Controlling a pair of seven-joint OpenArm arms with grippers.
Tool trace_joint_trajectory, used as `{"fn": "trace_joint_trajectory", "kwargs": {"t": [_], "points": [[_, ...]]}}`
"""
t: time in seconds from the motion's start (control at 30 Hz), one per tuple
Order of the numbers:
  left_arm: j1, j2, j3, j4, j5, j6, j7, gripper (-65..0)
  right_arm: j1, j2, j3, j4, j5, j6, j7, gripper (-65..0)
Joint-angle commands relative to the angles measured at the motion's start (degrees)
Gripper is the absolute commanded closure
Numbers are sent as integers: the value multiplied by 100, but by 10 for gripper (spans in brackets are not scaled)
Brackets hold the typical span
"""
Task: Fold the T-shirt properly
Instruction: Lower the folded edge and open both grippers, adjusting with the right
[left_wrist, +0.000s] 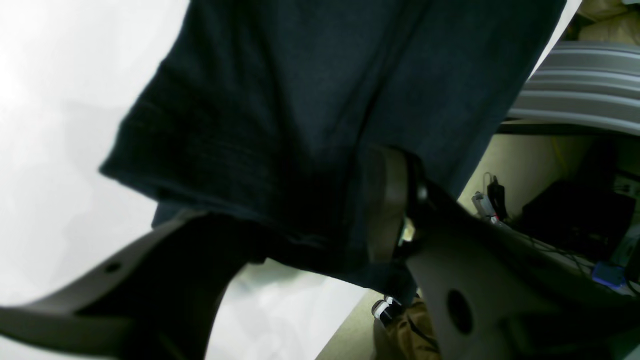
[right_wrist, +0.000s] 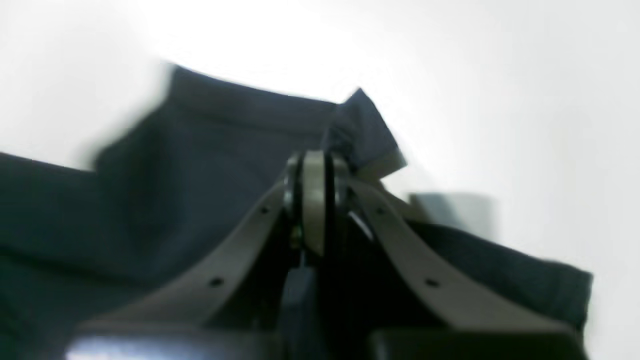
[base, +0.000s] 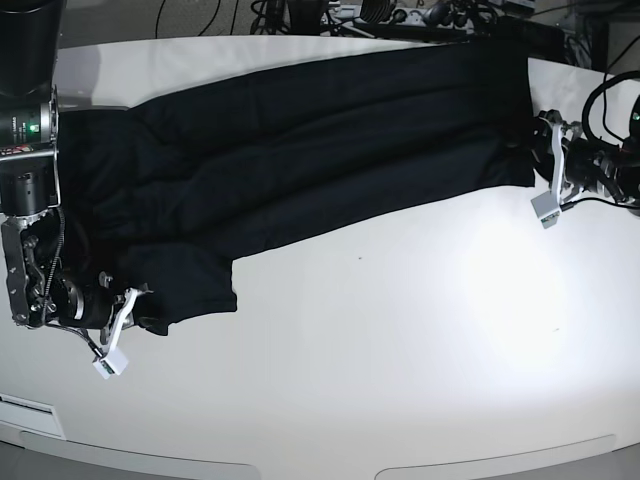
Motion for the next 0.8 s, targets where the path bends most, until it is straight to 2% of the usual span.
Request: {"fn": "trace_joint_trajectory", "kwargs": {"t": [0.0,0.17,0.3,0.43,0.57,0.77], "points": [[-96,-140,-76,48,-111,-49,-50,-308,175,208,59,205,376,34,-101,0],[-96,-140,-76,48,-116,-49,-133,-308,-74,723,59,929,1971,34,-1152,0],[-96,-140,-76,48,-114,-49,-188,-308,-520,1294,59,1825,3281,34,-1853,0],[-96,-140,-76,48,-111,-49,-197,-308,-1058,1799,59,2741,3402,34,-2326,0],[-96,-140,-76,48,-114,-49,-197,-308,-1598,2236,59,3528,3402,34,-2369,0],[-94,-142,-76,48,-70,-49,-192,-308,-2146,2863,59,4358,3402,34,-2813,0]]}}
